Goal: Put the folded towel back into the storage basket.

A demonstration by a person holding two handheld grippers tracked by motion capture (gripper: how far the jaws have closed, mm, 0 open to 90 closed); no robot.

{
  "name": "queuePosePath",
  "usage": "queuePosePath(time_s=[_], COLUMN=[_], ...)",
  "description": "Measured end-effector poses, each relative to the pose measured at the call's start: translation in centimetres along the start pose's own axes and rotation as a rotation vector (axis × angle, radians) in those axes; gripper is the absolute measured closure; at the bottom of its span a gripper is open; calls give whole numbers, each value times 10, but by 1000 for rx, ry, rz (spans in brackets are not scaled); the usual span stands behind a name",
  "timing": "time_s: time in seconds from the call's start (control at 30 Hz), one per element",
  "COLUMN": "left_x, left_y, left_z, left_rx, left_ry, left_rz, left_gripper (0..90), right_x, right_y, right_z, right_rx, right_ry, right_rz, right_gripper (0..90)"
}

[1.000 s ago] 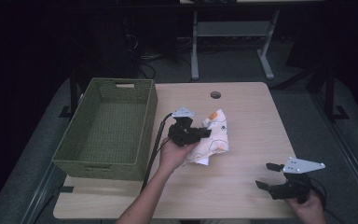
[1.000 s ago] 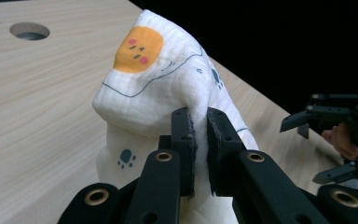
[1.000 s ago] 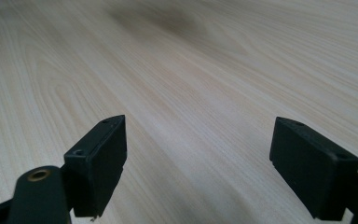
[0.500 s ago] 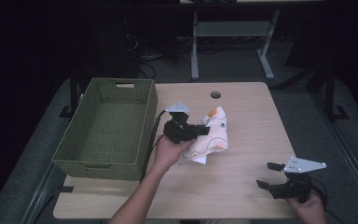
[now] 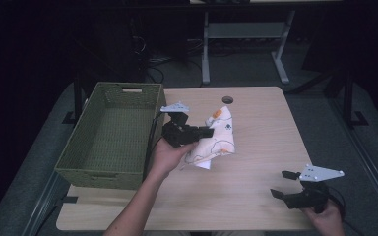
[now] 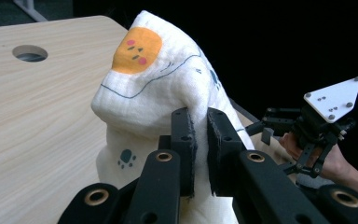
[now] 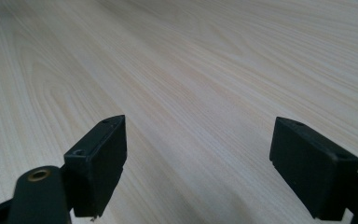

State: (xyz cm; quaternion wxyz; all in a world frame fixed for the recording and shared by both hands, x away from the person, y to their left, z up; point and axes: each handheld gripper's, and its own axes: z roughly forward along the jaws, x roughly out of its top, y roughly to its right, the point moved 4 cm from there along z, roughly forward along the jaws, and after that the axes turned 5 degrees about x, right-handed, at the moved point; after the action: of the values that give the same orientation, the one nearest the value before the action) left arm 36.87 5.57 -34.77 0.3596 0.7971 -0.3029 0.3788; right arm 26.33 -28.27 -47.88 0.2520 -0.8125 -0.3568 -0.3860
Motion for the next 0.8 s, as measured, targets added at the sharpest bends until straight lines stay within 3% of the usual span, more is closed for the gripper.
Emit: queuePosePath(time_s=[0.8], left_x=[13], left_y=[-6], left_z=[-29], left_rx=[32], left_ry=[3], left_rz=[17], left_gripper=[831], right_x=[1], right_y=[0], right_z=[1], right_rx=[-4], right_ry=[3], right_rz=[1], right_gripper=[185])
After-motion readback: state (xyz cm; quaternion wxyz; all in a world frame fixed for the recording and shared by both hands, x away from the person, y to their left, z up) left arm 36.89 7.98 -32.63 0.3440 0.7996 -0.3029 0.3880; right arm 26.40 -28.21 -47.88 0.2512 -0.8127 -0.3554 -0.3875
